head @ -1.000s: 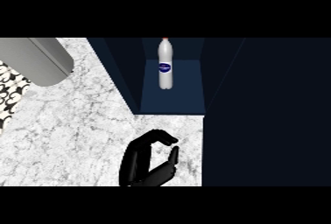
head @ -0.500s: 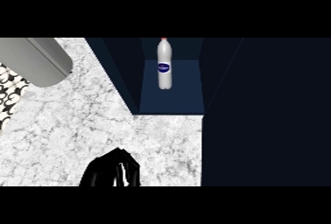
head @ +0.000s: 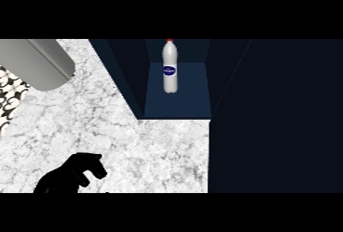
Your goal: Pick up the bottled water, place it into the cabinet and close the cabinet
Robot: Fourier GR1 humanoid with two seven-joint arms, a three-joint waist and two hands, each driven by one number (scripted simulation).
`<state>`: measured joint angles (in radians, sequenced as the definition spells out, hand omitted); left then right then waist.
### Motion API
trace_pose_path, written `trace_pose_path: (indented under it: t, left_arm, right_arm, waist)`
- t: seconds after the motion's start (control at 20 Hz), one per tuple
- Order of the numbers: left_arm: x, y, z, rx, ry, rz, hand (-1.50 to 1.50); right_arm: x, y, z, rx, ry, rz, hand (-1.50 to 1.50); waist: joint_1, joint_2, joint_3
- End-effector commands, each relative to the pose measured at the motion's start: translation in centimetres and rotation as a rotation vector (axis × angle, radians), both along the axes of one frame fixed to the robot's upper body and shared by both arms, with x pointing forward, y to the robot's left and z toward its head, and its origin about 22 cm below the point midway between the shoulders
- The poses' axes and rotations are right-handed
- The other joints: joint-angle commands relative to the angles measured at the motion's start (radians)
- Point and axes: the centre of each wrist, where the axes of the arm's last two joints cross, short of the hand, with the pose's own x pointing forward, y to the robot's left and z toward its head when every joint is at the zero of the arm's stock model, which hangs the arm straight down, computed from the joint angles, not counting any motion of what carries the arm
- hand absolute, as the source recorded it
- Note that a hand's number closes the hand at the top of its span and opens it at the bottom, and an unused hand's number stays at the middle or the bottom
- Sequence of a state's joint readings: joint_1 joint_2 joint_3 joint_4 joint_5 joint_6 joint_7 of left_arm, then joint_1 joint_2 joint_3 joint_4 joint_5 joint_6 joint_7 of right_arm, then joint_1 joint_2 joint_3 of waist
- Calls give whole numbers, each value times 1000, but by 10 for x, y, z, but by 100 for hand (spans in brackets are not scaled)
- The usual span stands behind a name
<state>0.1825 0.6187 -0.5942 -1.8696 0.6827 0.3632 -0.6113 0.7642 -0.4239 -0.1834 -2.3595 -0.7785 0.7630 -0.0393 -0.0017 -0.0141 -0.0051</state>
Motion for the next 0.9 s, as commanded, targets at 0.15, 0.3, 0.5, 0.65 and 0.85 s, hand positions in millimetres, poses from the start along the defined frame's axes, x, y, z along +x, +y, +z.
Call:
trace_pose_path:
  t: [0.15,0.3,0.5,0.65,0.85]
  left_arm:
    - [-8,42,17,14,-25,51,-150]
    - [-14,55,27,25,-17,71,-150]
    - [-18,68,32,30,-16,55,-150]
    - [-22,74,38,20,-17,57,-150]
    - [-28,83,38,19,9,58,-150]
  right_arm:
    - [-15,48,59,-161,-160,146,150]
    - [-12,49,59,-193,-153,195,150]
    - [-2,57,58,-183,-180,246,150]
    - [2,63,58,-186,-181,293,150]
    - [10,71,58,-200,-186,355,150]
  waist:
    - [2,-5,-5]
    - [6,-12,-5]
    - [31,-8,-9]
    - [31,-16,-11]
    - [36,-22,-15]
